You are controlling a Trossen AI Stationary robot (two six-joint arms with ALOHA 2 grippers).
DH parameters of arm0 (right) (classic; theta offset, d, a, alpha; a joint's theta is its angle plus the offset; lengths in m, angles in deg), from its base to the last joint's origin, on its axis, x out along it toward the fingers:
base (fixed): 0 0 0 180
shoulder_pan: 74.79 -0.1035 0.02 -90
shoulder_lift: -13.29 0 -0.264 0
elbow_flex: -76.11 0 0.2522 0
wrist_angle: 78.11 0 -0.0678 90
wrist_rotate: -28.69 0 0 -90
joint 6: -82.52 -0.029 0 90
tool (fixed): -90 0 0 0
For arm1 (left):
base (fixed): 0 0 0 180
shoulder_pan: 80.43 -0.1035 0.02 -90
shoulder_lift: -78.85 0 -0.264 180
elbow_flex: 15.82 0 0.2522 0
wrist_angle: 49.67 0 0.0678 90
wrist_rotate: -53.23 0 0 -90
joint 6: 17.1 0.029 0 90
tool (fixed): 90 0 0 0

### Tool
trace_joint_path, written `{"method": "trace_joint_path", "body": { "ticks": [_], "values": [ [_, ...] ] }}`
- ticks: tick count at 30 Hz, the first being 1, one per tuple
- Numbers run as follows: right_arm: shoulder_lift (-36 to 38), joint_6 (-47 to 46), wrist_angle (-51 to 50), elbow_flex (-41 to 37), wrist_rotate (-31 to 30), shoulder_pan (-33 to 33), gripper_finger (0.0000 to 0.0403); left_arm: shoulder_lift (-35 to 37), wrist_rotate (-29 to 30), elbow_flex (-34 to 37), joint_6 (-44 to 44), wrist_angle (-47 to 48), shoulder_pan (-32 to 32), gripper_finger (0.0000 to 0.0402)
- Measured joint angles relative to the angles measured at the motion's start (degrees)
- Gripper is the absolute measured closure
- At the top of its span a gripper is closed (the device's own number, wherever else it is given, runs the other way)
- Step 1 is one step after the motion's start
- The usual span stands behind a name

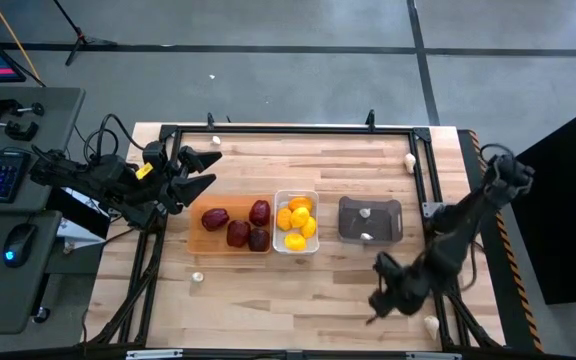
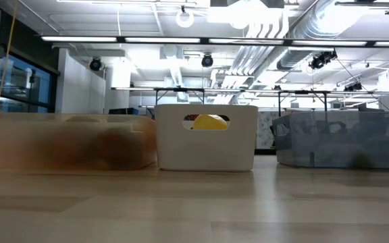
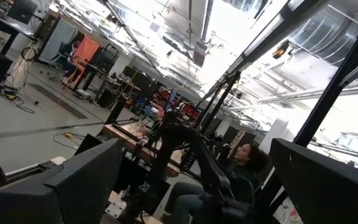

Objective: Sort produce into baskets
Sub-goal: Put the white garlic into the black bin

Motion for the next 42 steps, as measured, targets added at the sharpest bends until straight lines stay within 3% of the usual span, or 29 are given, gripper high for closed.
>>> {"method": "trace_joint_path", "body": {
  "ticks": [6,12,20,27,31,37,42],
  "values": [
    [-5.8,-8.4,6.9,0.0,2.9,-7.6,0.016,0.0,0.0,0.0,0.0,0.0,0.0,0.0005],
    [-7.5,-10.0,7.8,0.0,4.3,-11.7,0.016,0.0,0.0,0.0,0.9,0.0,0.0,0.0005],
    [-7.5,-9.3,4.5,0.0,9.4,-9.4,0.0152,0.0,0.1,0.0,1.9,0.0,0.0,0.0005],
    [-7.5,-7.4,0.5,0.0,18.1,-7.1,0.0075,0.0,0.1,0.0,2.0,0.0,0.0,0.0005],
    [-7.5,-12.2,-1.8,0.0,22.5,-6.2,0.0041,0.0,0.1,0.0,2.0,0.0,0.0,0.0005],
    [-7.4,-16.1,-0.4,0.0,22.9,-7.3,0.0034,0.0,0.0,0.0,2.0,0.0,0.0,0.0005],
    [-7.6,-17.3,-0.7,0.0,28.7,-6.6,0.0034,0.0,0.0,0.0,1.9,0.0,0.0,0.0005]
  ]
}}
